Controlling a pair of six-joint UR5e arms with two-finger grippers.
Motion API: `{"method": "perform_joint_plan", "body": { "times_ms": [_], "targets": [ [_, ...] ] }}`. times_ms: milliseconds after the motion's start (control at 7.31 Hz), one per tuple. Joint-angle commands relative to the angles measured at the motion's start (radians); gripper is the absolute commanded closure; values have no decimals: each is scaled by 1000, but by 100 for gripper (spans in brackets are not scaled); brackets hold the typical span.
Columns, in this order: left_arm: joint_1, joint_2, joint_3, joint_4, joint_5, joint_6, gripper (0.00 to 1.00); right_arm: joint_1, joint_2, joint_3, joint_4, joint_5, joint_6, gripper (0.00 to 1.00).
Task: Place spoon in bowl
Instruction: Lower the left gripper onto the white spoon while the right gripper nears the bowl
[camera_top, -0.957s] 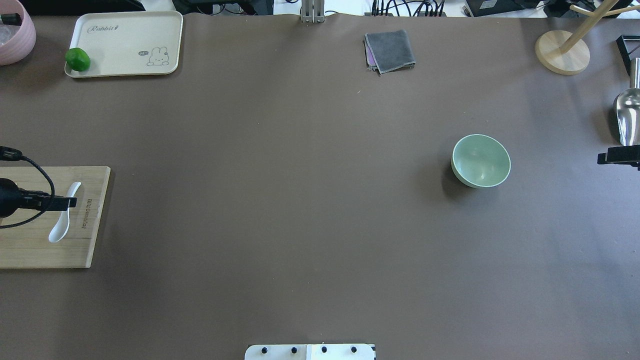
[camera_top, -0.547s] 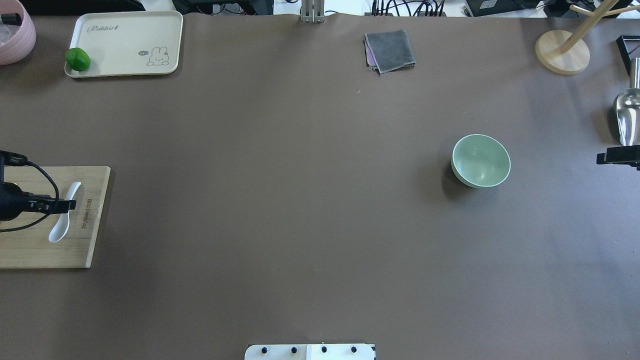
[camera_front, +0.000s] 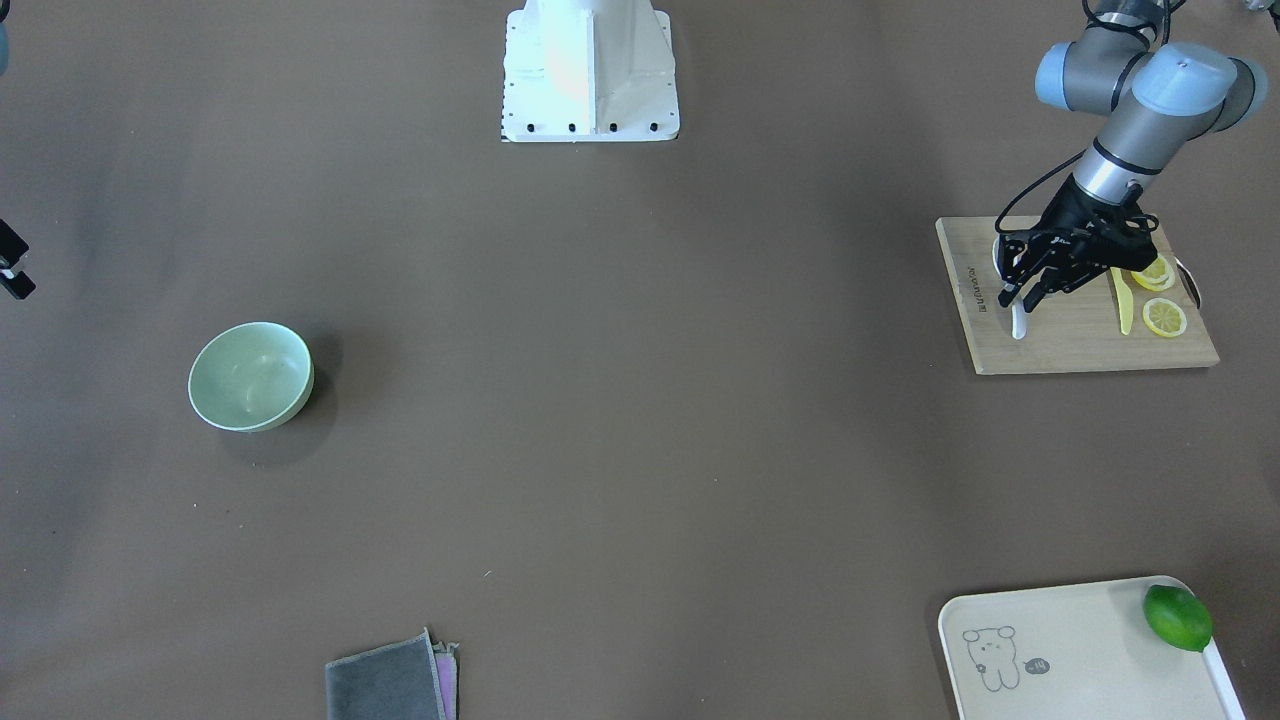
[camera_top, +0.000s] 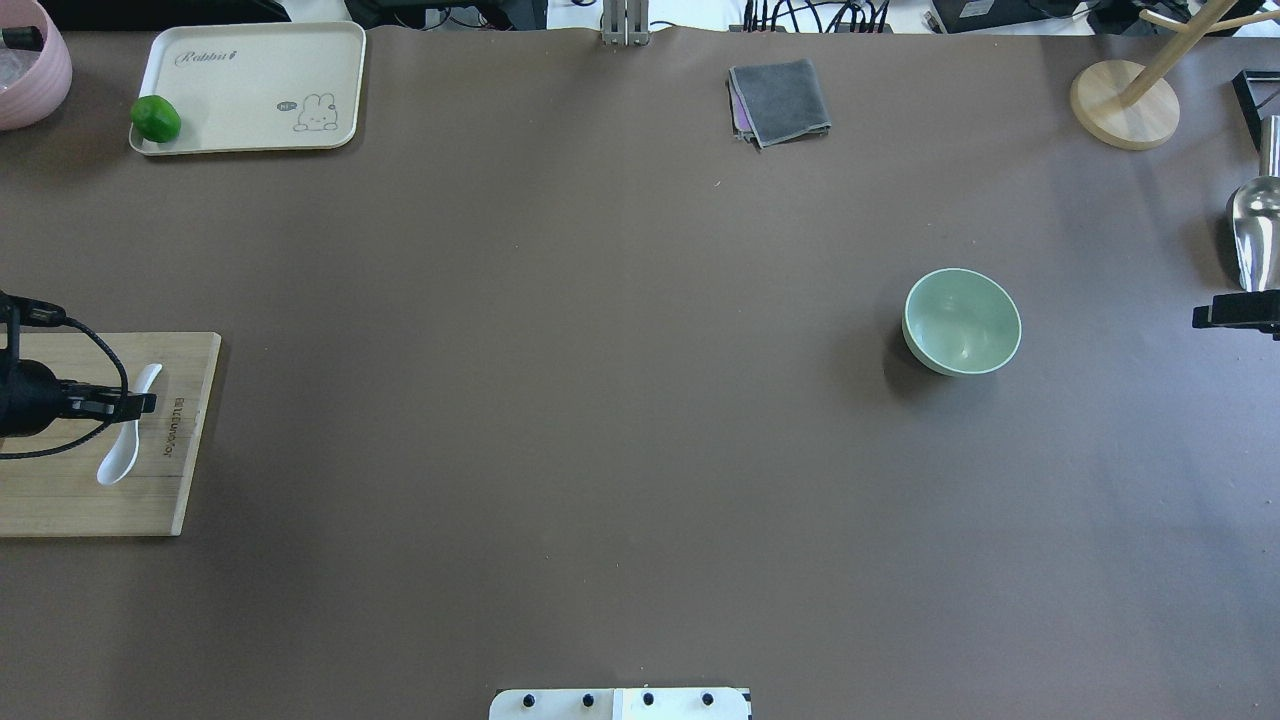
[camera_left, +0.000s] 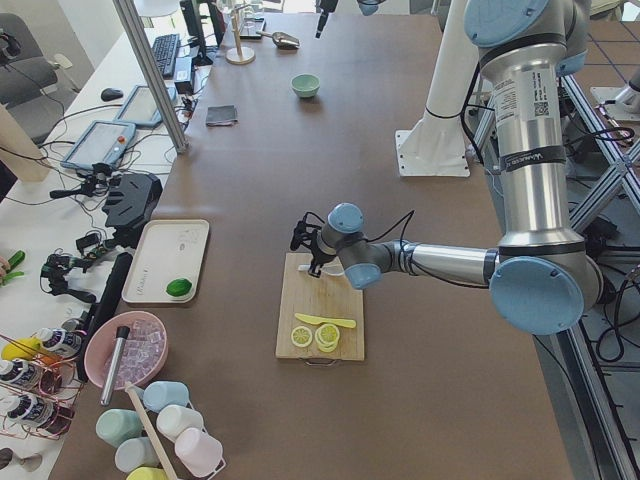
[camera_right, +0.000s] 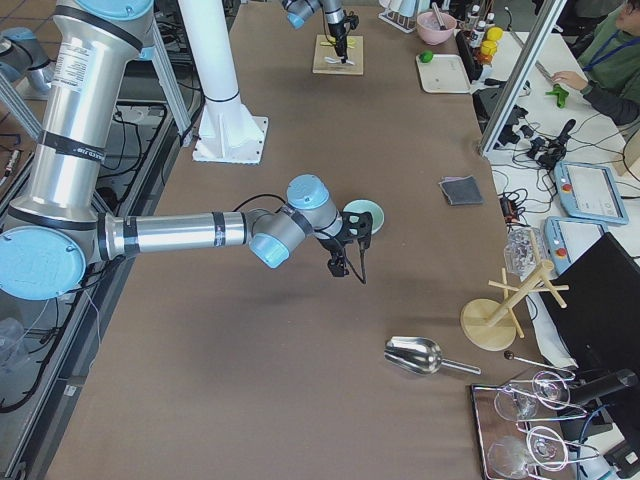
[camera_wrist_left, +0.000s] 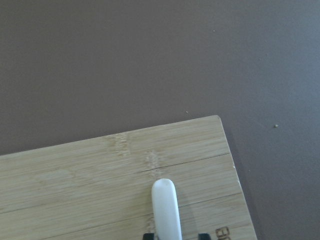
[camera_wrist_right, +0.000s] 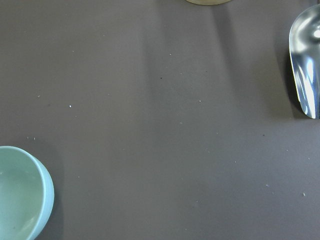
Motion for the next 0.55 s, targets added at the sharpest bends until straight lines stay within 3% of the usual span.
{"method": "perform_joint_plan", "body": {
  "times_ms": [0,274,410],
  "targets": [
    [0,-2,13,-1,3,3,60,0,1,0,0,0,0,1],
    [0,1,15,-1,3,5,60,0,1,0,0,0,0,1],
    [0,1,13,-1,3,0,73,1,-1,0,0,0,0,1]
  ]
}}
